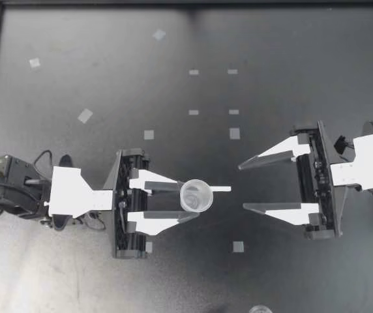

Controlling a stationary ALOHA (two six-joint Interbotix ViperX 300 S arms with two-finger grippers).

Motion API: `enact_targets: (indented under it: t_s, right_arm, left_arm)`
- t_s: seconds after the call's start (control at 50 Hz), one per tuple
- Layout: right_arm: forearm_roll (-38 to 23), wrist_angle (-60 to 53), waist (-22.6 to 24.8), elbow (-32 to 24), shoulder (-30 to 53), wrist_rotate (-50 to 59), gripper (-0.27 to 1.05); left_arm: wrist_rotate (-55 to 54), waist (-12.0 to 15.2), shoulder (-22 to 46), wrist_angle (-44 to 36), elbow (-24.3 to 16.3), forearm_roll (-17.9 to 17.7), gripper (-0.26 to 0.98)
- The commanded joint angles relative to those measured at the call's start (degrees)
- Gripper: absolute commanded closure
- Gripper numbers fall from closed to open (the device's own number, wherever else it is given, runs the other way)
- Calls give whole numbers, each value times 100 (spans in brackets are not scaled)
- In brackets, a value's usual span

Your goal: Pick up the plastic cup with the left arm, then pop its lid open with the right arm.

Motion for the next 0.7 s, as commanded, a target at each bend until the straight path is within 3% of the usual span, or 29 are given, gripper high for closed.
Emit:
enact_targets:
  t_s: [0.0, 0.68]
  right_arm:
    - [18, -62, -35, -62, -18, 9, 4]
    - [18, -62, -35, -53, 18, 18, 4]
  left_arm:
    - [9, -9, -114, -44, -44, 0, 55]
    - [9, -9, -79, -44, -35, 0, 55]
